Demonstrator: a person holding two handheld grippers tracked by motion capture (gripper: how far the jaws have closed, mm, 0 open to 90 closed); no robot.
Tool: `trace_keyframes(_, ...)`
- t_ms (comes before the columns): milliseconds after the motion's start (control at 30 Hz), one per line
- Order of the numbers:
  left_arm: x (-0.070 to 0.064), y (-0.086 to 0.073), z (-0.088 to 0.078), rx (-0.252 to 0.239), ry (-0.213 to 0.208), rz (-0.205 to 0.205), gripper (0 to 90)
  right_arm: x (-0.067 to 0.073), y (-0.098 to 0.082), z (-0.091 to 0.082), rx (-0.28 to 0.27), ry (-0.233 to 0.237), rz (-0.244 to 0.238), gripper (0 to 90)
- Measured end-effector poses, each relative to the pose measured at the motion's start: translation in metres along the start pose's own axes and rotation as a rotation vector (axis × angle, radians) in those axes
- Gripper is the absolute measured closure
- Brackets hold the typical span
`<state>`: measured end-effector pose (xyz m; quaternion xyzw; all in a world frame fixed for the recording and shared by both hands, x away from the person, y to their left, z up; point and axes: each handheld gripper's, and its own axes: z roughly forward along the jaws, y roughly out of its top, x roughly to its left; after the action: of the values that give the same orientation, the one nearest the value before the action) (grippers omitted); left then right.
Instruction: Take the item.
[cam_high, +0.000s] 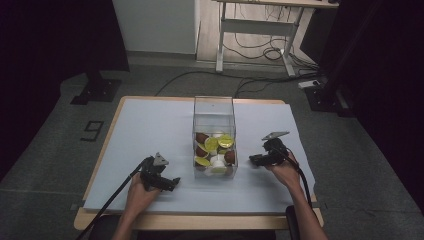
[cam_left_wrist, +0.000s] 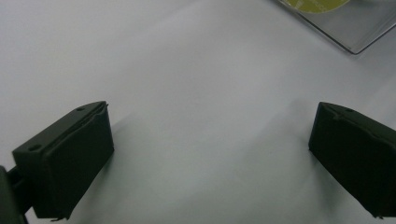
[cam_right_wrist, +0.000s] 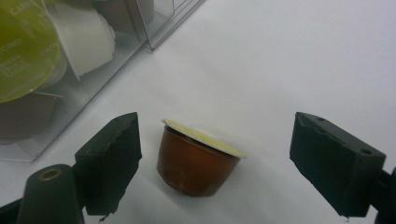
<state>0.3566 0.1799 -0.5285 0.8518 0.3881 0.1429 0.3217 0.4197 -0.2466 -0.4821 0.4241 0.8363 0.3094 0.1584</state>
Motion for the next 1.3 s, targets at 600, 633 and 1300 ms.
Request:
trace_keyframes(600, 0.0, 0.0, 0.0, 0.0, 0.0, 0.0, 0.0, -0.003, -0.019, -0.018, -0.021, -0.016, 0.016, 13.2)
trace_keyframes(633, 0.0, 0.0, 0.0, 0.0, 0.0, 0.0, 0.0, -0.003, -0.021, -0.019, -0.022, -0.018, 0.02, 13.0)
trace_keyframes(1300, 0.0, 0.0, 0.0, -0.001, 0.0, -0.001, 0.0, -0.006, -0.057, -0.014, 0.048, -0.058, 0.046, 1.9)
